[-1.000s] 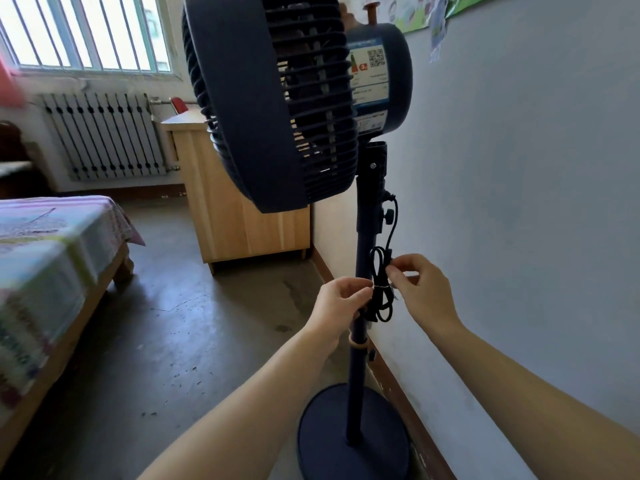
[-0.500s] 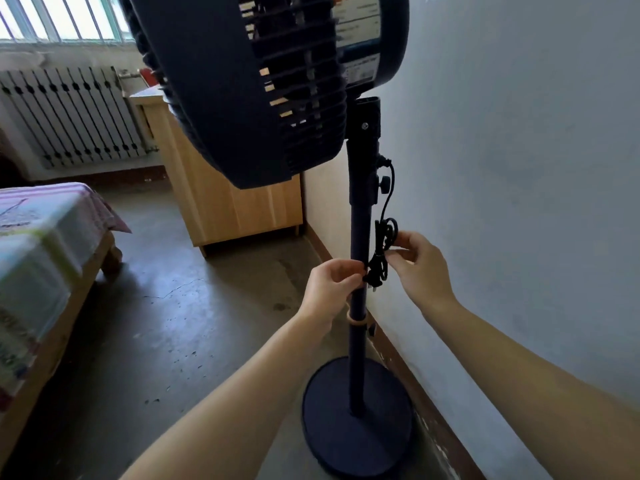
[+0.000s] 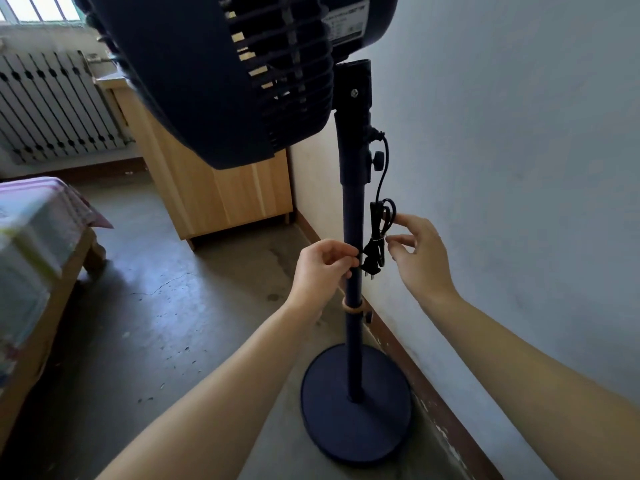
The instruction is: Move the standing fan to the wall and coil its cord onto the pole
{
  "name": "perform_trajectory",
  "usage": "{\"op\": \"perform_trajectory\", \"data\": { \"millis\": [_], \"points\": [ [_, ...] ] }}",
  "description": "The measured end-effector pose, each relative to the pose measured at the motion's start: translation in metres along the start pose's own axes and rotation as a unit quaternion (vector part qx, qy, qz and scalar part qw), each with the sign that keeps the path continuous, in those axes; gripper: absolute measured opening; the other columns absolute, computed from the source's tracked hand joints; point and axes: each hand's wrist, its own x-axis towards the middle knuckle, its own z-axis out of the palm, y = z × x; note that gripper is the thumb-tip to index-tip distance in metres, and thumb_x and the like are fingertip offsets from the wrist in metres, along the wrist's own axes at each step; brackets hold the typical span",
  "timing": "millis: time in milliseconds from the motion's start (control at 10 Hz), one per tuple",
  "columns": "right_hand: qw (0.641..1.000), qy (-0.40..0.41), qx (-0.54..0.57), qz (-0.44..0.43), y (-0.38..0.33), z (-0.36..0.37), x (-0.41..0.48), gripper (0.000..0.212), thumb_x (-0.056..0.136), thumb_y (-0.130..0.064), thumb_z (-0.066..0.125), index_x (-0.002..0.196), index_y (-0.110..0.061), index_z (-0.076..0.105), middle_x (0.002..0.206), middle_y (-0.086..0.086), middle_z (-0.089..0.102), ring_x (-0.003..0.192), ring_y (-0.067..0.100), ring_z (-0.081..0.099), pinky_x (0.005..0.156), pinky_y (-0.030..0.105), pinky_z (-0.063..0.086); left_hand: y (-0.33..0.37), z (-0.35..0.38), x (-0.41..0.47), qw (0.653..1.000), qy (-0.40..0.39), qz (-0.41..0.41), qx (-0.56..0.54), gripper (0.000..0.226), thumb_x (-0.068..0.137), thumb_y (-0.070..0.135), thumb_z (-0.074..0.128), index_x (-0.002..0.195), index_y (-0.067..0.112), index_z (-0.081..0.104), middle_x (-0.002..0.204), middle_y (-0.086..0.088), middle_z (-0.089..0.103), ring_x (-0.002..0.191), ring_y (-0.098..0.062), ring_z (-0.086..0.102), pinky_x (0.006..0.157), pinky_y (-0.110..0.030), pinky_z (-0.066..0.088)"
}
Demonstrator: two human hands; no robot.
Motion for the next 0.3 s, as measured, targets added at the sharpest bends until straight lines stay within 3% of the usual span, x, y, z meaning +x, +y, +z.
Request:
{"op": "perform_trajectory", "data": {
  "millis": [100, 200, 300],
  "points": [
    [1.0, 0.005, -0.013, 0.003, 0.0024, -0.0008, 0.0031, 0.034, 0.091, -0.002, 0.052, 0.121, -0.017, 0.057, 0.128, 0.004, 0.053, 0.096, 0.014, 0.062, 0.084, 0.014, 0.047, 0.0021, -0.0031, 0.0007, 1.0, 0.002, 0.019, 0.016, 0.019, 0.086, -0.001, 0.063, 0.083, 0.016, 0.07, 0.084, -0.001, 0.072, 0.072, -0.007, 0.069, 0.059, -0.011, 0.05],
    [1.0, 0.014, -0.008, -0.002, 0.0047, -0.0023, 0.0012, 0.033, 0.092, -0.006, 0.053, 0.122, -0.018, 0.054, 0.127, 0.002, 0.051, 0.091, 0.01, 0.057, 0.073, 0.003, 0.044, 0.0019, -0.0043, -0.0007, 0.999, -0.011, 0.034, 0.022, 0.021, 0.086, -0.001, 0.062, 0.084, 0.018, 0.07, 0.085, 0.0, 0.071, 0.073, -0.007, 0.068, 0.059, -0.01, 0.05],
    [1.0, 0.026, -0.009, 0.014, 0.0079, -0.001, 0.0029, 0.03, 0.093, -0.013, 0.053, 0.123, -0.02, 0.053, 0.124, 0.001, 0.052, 0.092, 0.011, 0.055, 0.082, 0.018, 0.048, 0.0011, -0.0046, -0.0009, 0.998, -0.013, 0.055, 0.03, 0.021, 0.087, -0.001, 0.06, 0.084, 0.017, 0.07, 0.086, -0.001, 0.071, 0.076, -0.011, 0.068, 0.061, -0.012, 0.051]
  ]
}}
